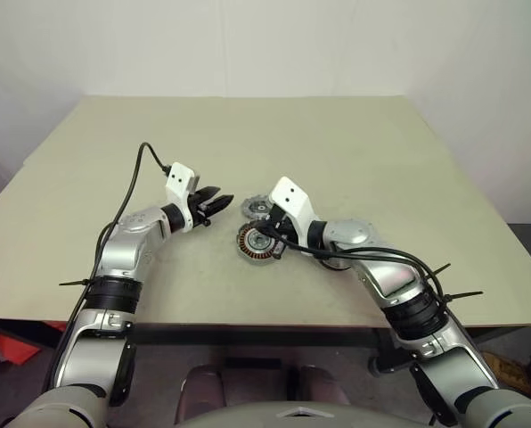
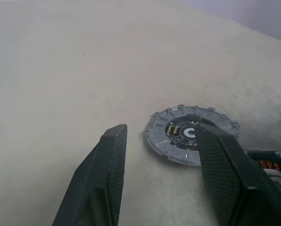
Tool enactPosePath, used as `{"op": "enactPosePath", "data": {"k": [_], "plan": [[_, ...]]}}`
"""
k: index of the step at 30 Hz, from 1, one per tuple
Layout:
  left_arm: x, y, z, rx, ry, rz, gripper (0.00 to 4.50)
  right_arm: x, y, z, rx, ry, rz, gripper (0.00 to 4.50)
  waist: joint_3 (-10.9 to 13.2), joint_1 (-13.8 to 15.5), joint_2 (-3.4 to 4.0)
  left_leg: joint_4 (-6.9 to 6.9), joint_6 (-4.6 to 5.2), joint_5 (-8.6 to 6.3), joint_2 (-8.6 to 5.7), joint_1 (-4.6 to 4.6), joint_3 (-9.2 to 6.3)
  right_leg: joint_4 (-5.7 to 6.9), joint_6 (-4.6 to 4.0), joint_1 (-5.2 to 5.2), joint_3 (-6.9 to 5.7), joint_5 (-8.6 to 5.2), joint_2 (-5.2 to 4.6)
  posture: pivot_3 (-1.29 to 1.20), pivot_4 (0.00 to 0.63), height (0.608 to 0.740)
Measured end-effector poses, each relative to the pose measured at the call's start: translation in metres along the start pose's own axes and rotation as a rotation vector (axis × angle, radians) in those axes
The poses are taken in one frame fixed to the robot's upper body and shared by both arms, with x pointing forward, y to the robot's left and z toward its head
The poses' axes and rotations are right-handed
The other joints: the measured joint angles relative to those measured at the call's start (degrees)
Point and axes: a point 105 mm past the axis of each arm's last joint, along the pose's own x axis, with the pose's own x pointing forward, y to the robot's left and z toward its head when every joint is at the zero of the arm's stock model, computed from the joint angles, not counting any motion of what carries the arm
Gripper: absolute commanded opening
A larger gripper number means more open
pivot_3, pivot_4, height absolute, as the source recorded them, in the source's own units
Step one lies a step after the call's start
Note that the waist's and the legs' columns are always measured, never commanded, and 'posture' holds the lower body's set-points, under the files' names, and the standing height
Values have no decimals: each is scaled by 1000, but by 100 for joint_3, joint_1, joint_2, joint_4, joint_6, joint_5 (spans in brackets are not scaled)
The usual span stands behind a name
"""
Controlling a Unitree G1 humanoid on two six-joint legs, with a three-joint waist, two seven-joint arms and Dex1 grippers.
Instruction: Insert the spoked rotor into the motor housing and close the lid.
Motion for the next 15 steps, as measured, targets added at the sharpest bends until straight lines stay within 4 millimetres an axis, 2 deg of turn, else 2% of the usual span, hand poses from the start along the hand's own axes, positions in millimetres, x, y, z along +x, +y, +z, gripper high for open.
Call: {"op": "enactPosePath", "data": {"k": [7, 15], "plan": [[-1, 2, 0, 2, 2, 11, 2437, 11, -5, -10, 32, 38, -2, 28, 0, -13, 0, -1, -10, 6, 4, 0, -12, 4, -8, 5, -18, -5, 0, 0, 0, 740], [-4, 6, -2, 4, 11, 31, 2437, 13, -5, -19, 42, 65, -2, 28, 0, -11, 0, -3, -11, 6, 5, 1, -15, 5, -11, 8, -22, -6, 1, 0, 0, 740]]}}
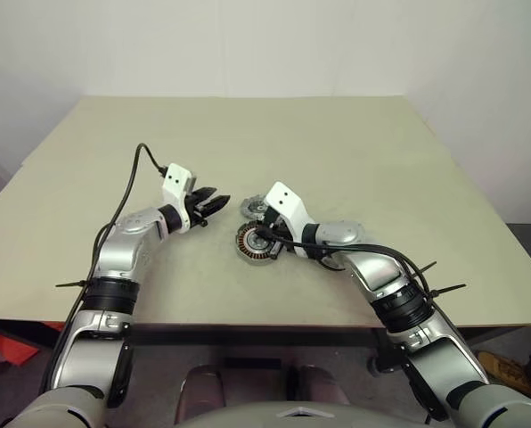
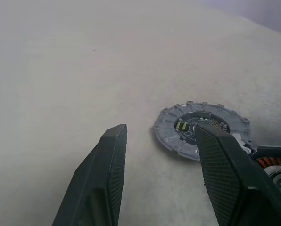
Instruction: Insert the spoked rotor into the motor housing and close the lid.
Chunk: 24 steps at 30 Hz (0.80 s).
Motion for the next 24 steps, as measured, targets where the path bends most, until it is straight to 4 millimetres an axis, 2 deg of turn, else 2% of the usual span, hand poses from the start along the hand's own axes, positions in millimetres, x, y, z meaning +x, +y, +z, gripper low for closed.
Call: {"op": "enactPosePath", "data": {"k": [17, 24], "plan": [[0, 1, -1, -1, 2, 6, 2437, -3, 0, -4, -10, 3, -20, 28, 0, 4, 0, 0, -3, 2, 0, 13, -3, -1, 0, 16, -3, -1, 0, 0, 0, 740], [0, 1, -1, -1, 0, 4, 2437, -16, -1, 11, -49, -23, -35, 28, 0, 2, 0, -3, -5, 3, 2, 15, -4, 0, -2, 16, -5, -1, 0, 0, 0, 740]]}}
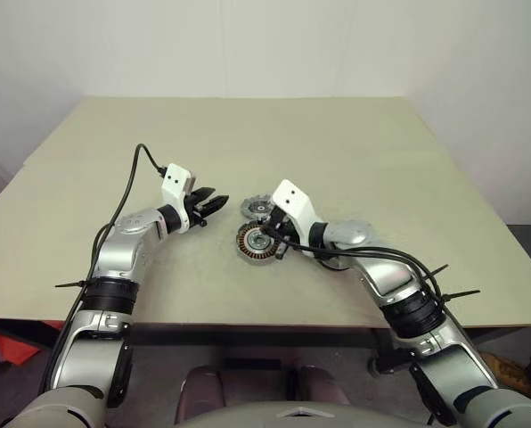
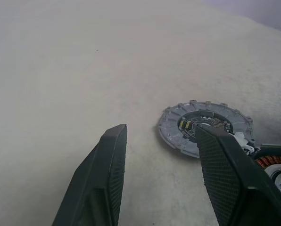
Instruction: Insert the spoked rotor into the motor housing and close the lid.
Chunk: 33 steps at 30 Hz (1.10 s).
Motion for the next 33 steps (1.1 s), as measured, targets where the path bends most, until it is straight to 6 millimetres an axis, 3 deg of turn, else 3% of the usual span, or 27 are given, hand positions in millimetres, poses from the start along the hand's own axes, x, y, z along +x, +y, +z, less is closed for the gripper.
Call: {"op": "enactPosePath", "data": {"k": [10, 18, 27, 31, 33], "plan": [[1, 0, -1, -3, 0, 4, 2437, 13, -2, -19, 73, 34, -7, 28, -1, -8, -1, -1, -2, 1, 0, 1, 0, 1, -1, 3, 0, -1, 0, 0, 0, 740], [0, 2, -1, -1, -1, 12, 2437, 11, -7, -19, 67, 36, -22, 28, -1, -2, -1, -1, -13, 8, 2, 5, 0, 3, -2, 8, -4, -1, -2, 0, 0, 740], [1, 1, -1, -2, 0, 15, 2437, 6, 3, 2, 27, -8, 6, 28, 0, -3, -1, -11, -13, 8, 3, 3, 0, 0, -5, 7, -9, -3, -2, 0, 0, 740], [1, 1, -1, -2, 0, 15, 2437, 9, 6, -3, 50, 7, 17, 28, 0, -3, -1, -11, -15, 9, 3, 4, 0, 0, -5, 7, -8, -3, -2, 0, 0, 740], [0, 2, -1, -1, 1, 17, 2437, 15, 6, -14, 92, 35, 16, 28, -1, -6, -1, -11, -15, 9, 3, 5, 0, 1, -5, 8, -8, -3, -2, 0, 0, 740]]}}
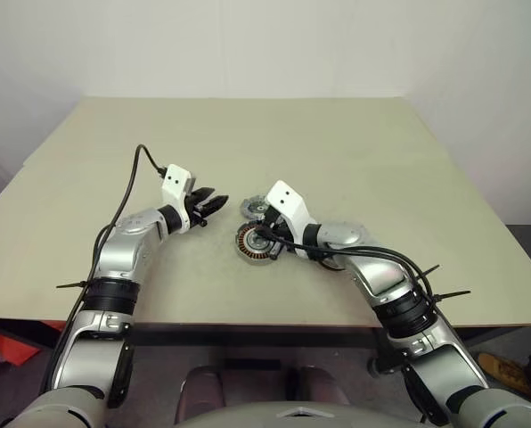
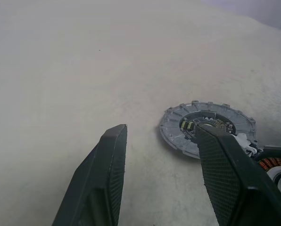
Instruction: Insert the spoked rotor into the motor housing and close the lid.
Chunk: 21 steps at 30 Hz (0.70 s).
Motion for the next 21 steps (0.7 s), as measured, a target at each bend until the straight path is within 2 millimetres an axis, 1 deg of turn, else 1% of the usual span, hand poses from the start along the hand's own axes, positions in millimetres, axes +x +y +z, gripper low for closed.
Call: {"op": "enactPosePath", "data": {"k": [4, 11, 13, 18, 21], "plan": [[0, 1, 0, 1, 2, 2, 2437, 4, -2, -4, 11, -13, -8, 28, 0, -2, 0, -1, -2, 1, -1, 4, 0, 1, 0, 10, 1, 0, -1, 0, 0, 740], [-2, 1, -4, -4, 9, 7, 2437, -3, -6, -3, 2, 0, -19, 28, 0, 23, 0, -1, -21, 13, -4, 2, 0, 1, 1, 10, -14, 0, -21, 0, 0, 740], [-2, 1, -4, -4, 9, 7, 2437, -6, -6, 0, -3, 3, -22, 28, 0, 22, 0, -2, -21, 13, -6, 0, 0, -1, 1, 10, -15, 0, -25, 0, 0, 740], [-1, 1, -4, -4, 9, 6, 2437, -9, -4, 13, -28, -24, -19, 28, 0, 12, 0, -14, -23, 15, -4, 1, 0, -1, 1, 8, -17, -2, -23, 0, 0, 740], [-1, 1, -4, -4, 10, 6, 2437, -8, -3, 13, -26, -27, -17, 28, 0, 9, 0, -14, -24, 15, -5, 0, 0, -1, 1, 7, -17, -2, -24, 0, 0, 740]]}}
